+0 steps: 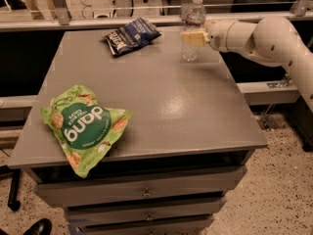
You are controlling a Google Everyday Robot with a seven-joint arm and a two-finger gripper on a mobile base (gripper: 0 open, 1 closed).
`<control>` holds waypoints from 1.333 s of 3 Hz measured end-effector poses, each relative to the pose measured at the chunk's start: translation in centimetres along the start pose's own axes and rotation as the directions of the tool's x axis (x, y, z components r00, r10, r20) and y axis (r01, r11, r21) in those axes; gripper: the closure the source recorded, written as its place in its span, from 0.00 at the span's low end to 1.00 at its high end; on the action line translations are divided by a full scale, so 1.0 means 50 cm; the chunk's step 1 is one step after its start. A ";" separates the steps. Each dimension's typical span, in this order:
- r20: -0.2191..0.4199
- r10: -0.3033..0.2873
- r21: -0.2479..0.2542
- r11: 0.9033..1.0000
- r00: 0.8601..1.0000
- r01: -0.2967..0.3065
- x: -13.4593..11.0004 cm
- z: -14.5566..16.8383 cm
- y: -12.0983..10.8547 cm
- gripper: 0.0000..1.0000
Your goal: Knock water bottle over
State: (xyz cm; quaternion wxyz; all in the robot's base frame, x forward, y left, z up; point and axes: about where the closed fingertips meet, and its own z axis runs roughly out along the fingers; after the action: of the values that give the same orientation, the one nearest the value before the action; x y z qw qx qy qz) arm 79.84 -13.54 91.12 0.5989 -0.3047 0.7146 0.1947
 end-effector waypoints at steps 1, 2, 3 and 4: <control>-0.023 -0.008 -0.003 1.000 1.000 0.008 0.004 -0.003 0.004 0.65; -0.065 -0.026 -0.056 0.998 0.998 0.022 -0.012 0.004 0.027 0.88; -0.105 -0.094 -0.192 0.979 0.990 0.072 -0.053 0.029 0.091 1.00; -0.158 -0.256 -0.368 0.911 0.954 0.184 -0.078 0.053 0.210 1.00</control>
Offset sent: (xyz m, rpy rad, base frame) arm -0.0410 0.0399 -0.0041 -0.1480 0.1702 0.2399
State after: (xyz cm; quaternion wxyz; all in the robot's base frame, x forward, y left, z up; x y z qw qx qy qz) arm 75.17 -3.30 93.44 0.4773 -0.5033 0.6868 0.2174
